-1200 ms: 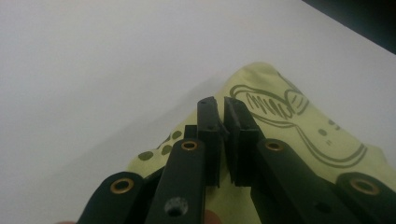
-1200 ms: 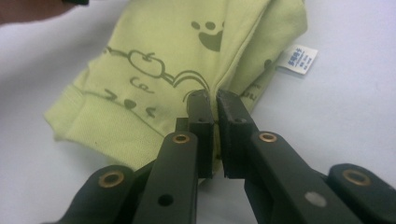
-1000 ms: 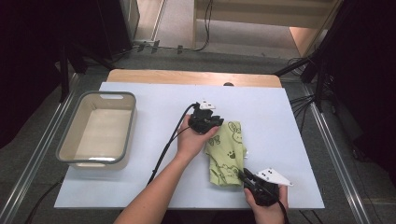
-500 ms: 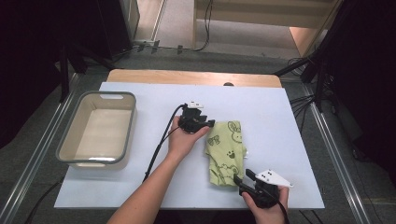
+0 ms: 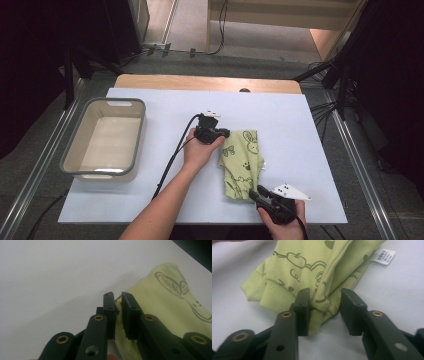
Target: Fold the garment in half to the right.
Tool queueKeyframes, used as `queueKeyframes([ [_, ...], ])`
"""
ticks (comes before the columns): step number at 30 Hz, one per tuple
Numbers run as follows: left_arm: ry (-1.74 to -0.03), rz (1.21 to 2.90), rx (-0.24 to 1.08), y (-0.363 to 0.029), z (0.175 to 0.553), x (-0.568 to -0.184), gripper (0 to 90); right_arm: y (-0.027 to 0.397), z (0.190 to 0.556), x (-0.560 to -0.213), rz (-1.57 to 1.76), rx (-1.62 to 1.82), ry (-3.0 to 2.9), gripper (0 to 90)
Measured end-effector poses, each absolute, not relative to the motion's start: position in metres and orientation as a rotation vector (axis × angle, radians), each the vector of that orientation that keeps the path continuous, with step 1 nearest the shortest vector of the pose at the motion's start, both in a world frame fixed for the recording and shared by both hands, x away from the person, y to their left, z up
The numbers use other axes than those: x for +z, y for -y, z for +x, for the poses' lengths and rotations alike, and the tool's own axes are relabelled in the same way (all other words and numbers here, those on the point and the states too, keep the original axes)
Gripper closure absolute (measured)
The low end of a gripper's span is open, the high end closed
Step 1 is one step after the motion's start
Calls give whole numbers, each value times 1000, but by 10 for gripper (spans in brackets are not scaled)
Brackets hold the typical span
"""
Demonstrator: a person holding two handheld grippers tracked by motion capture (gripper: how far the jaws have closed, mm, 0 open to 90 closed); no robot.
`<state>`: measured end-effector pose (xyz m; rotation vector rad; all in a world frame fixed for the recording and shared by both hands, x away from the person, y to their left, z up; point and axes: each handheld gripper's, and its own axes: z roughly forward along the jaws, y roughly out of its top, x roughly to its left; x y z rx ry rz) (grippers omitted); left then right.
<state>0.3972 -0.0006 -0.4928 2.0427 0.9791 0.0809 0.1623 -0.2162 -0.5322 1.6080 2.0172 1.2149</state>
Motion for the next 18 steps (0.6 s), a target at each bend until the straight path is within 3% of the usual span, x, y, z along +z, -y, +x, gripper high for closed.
queueKeyframes([
  [6,-958,2038,85,-3,396,-487,851,217,161,-531,1604,1242,-2023,726],
  [18,-941,2055,144,-19,392,-474,854,201,162,-526,1597,1286,-2002,737],
])
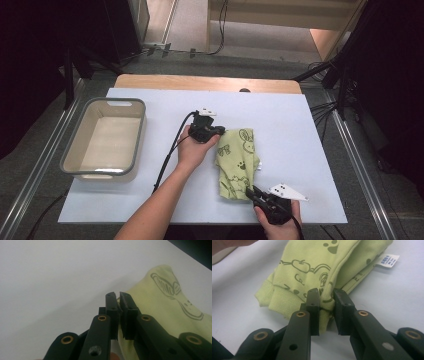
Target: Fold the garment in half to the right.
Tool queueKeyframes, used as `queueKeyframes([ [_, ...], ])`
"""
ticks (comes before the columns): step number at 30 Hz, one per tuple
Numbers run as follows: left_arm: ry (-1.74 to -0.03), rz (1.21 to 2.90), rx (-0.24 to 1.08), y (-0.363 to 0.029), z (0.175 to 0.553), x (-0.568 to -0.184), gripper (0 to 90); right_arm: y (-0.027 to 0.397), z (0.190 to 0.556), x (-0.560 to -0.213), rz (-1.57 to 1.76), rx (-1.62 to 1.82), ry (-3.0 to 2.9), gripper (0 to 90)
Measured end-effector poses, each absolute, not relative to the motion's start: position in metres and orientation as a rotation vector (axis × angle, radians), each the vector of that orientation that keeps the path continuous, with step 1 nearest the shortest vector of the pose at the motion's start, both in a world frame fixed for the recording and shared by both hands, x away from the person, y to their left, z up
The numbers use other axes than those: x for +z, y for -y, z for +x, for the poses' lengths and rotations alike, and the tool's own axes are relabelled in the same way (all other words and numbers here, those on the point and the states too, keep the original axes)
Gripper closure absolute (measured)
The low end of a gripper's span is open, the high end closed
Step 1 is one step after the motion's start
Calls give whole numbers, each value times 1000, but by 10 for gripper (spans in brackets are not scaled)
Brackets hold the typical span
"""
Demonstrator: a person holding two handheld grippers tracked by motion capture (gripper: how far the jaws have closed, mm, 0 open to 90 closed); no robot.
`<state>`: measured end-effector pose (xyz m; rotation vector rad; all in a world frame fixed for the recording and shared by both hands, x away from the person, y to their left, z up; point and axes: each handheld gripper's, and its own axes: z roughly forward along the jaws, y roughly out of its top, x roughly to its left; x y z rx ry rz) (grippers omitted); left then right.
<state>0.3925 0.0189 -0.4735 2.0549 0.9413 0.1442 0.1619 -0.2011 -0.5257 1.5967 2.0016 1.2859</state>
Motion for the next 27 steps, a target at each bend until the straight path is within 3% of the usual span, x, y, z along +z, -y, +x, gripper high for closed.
queueKeyframes([
  [18,-1010,2057,209,-72,396,-456,854,143,173,-518,1485,1340,-2056,733],
  [27,-1035,2054,210,-80,398,-464,856,144,176,-520,1474,1317,-2057,719],
])
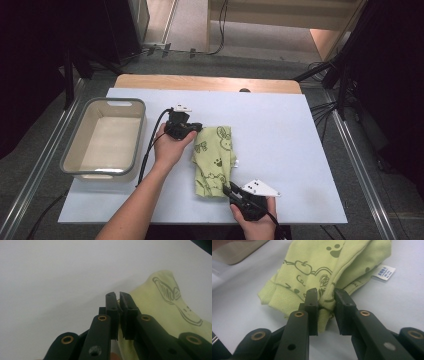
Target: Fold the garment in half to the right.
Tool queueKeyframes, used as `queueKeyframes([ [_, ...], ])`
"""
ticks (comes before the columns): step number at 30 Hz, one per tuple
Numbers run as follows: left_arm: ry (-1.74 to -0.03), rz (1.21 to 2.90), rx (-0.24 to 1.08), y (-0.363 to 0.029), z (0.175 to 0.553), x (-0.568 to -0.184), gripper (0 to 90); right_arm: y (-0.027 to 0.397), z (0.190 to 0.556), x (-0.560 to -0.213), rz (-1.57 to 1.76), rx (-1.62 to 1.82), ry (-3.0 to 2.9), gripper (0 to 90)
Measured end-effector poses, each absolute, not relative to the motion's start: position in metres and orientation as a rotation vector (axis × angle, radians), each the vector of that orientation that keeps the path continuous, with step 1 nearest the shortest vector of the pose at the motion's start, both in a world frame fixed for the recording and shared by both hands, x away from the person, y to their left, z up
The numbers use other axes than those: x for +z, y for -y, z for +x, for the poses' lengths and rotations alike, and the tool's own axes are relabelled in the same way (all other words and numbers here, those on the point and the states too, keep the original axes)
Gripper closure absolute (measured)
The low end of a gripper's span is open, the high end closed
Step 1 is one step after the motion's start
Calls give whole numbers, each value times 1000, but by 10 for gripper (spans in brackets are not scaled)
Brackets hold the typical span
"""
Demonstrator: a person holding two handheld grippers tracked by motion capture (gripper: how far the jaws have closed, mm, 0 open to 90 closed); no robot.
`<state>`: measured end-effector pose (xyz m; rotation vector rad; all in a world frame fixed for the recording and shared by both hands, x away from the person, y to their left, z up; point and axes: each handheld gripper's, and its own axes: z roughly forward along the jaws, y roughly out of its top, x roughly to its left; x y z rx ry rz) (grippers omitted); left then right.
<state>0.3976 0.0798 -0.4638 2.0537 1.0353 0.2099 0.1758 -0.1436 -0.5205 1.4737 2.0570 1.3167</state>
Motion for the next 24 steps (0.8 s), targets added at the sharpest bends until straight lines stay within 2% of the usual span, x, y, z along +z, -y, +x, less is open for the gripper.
queueKeyframes([
  [7,-1049,2044,213,-79,398,-468,855,149,175,-522,1480,1276,-2045,730],
  [15,-1052,2041,208,-79,399,-470,855,150,173,-521,1462,1240,-2065,799],
  [21,-1055,2025,185,-79,399,-472,848,150,171,-524,1451,1236,-2081,785],
  [24,-1048,2011,185,-80,398,-470,824,153,171,-524,1453,1258,-2082,724],
])
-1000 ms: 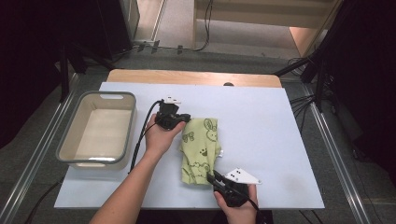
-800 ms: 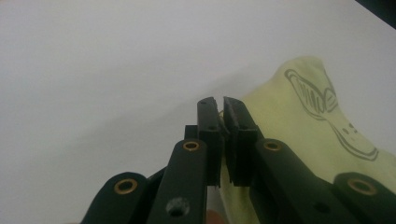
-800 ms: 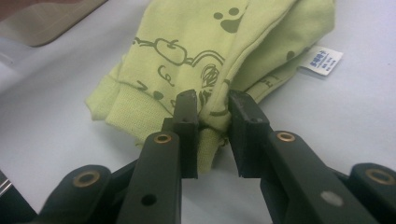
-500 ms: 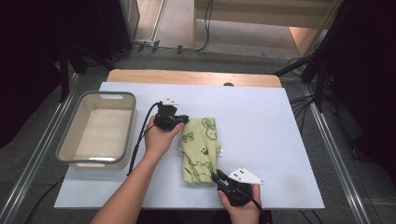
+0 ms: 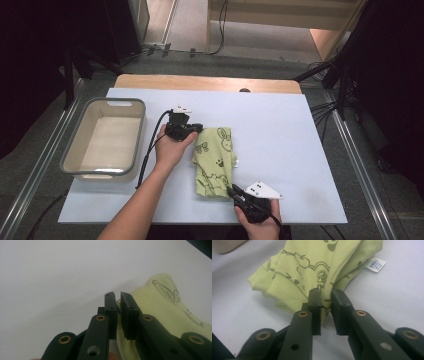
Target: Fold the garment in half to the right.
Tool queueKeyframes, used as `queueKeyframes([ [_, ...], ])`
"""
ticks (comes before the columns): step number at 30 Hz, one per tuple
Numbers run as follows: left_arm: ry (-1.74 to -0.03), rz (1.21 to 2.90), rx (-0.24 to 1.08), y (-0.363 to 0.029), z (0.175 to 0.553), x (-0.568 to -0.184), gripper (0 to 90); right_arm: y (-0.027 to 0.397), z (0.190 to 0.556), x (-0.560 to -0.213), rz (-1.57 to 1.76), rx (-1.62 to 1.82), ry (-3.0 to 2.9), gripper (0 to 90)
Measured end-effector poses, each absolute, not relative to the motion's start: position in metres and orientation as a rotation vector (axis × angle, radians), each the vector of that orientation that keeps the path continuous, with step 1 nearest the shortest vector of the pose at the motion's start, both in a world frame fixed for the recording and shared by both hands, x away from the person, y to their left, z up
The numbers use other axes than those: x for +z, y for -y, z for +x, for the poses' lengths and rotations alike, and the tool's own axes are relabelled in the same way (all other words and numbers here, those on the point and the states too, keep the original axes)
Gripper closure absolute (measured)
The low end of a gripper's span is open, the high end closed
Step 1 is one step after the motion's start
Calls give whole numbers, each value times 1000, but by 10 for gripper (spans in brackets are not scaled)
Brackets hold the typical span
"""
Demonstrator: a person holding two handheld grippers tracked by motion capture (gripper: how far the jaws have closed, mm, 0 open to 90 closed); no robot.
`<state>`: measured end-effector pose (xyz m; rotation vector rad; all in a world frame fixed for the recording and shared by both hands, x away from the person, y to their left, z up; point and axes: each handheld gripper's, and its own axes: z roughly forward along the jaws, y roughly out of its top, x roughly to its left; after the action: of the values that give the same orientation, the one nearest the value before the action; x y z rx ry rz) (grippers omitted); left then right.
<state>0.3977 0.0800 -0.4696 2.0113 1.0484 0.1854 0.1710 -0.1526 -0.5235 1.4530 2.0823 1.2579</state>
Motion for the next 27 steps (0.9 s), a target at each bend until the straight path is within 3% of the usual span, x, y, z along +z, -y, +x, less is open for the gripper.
queueKeyframes([
  [6,-1031,1956,178,-81,393,-464,602,164,173,-519,1435,1314,-2049,544],
  [8,-1014,1934,166,-81,390,-462,569,168,174,-515,1422,1316,-2039,495],
  [15,-984,1884,165,-81,377,-452,336,179,177,-505,1391,1295,-2021,438],
  [23,-957,1852,178,-86,360,-446,167,190,189,-489,1359,1276,-2023,347],
  [27,-942,1852,192,-87,353,-446,126,194,197,-484,1348,1267,-2039,279],
])
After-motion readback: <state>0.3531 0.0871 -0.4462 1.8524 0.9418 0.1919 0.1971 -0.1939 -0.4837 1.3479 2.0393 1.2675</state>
